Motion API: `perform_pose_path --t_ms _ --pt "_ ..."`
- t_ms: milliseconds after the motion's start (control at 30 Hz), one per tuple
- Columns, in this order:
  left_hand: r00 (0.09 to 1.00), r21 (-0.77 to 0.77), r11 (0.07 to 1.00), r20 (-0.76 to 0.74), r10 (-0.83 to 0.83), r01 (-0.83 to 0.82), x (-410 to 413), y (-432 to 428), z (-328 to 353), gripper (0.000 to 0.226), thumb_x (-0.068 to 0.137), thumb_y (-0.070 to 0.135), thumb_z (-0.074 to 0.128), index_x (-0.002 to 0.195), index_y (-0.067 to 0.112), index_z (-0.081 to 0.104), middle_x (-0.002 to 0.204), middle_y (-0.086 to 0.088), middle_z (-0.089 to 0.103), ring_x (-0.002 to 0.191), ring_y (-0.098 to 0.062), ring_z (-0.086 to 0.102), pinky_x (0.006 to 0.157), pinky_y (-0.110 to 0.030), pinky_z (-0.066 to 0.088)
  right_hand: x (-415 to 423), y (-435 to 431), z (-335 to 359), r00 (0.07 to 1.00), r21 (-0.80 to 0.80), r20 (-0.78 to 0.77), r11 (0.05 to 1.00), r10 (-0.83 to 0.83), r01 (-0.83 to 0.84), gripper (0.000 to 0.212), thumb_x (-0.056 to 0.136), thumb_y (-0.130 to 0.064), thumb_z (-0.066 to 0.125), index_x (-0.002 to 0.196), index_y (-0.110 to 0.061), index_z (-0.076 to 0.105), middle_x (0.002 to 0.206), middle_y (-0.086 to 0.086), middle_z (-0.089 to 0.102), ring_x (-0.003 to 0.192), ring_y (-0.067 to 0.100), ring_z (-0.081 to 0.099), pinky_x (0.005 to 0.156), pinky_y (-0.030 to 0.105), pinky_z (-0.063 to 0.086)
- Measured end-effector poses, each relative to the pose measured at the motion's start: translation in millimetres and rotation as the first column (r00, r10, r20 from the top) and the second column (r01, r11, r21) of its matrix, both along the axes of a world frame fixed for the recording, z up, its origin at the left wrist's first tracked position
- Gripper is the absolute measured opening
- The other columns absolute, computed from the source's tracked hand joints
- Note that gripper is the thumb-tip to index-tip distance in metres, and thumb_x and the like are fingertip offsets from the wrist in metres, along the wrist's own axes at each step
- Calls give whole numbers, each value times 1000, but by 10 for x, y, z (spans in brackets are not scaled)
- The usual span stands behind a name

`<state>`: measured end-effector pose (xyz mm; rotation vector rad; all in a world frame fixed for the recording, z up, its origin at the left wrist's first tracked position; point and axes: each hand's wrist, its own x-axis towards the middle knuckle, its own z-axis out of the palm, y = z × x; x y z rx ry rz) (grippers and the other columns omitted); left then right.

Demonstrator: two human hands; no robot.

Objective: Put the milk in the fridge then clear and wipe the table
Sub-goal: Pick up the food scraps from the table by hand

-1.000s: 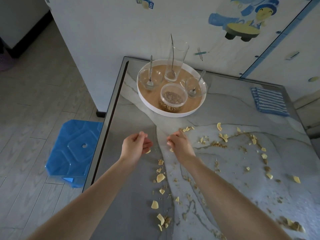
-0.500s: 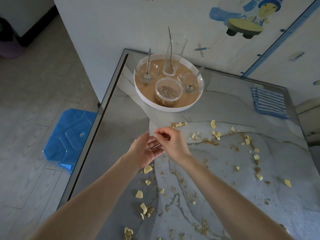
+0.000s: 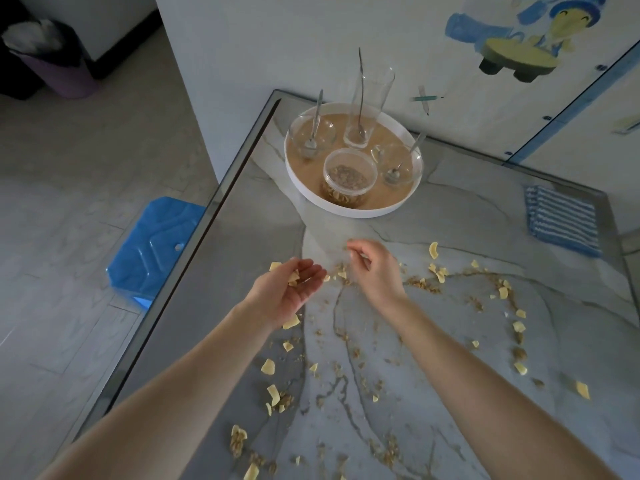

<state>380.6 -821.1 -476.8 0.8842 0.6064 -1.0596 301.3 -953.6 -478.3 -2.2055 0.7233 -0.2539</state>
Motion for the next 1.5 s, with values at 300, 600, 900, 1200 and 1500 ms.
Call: perform_pose_path --t_ms 300,600,900,1200,1500 --pt "992 41 992 54 116 -119 27 169 -6 27 99 16 37 87 -2 54 82 -15 60 76 -24 63 65 -31 57 191 -339 -458 895 -78 -423 979 139 -189 45 98 -22 31 142 -11 29 154 12 18 144 23 10 116 32 9" --pt "974 34 979 111 198 -203 119 342 -138 27 97 17 41 85 -1 56 86 -15 63 78 -25 67 58 -29 59 63 360 -457 853 -50 -371 910 366 -412 49 98 -38 28 141 -15 31 156 1 14 144 13 2 115 28 8" --pt "975 50 981 133 178 -186 90 441 -67 26 97 17 42 86 -2 56 92 -17 63 82 -26 67 68 -33 59 -57 725 -430 869 -51 -298 903 395 -428 34 96 -21 43 128 -17 53 143 -1 39 136 13 26 107 24 26" --pt "984 75 988 131 122 -132 -7 663 -102 28 97 17 41 84 -1 58 74 -14 67 63 -23 70 63 -31 59 2 681 -353 947 99 -276 985 162 -139 30 92 -7 43 117 -7 60 122 8 57 112 20 52 87 17 34" --pt "999 -25 1000 33 -13 14 -285 613 -238 27 98 19 37 95 2 58 82 -11 64 68 -18 67 60 -29 57 -57 1052 81 989 374 -31 919 147 -125 27 85 -6 58 111 -11 64 110 3 67 101 11 61 94 25 48"
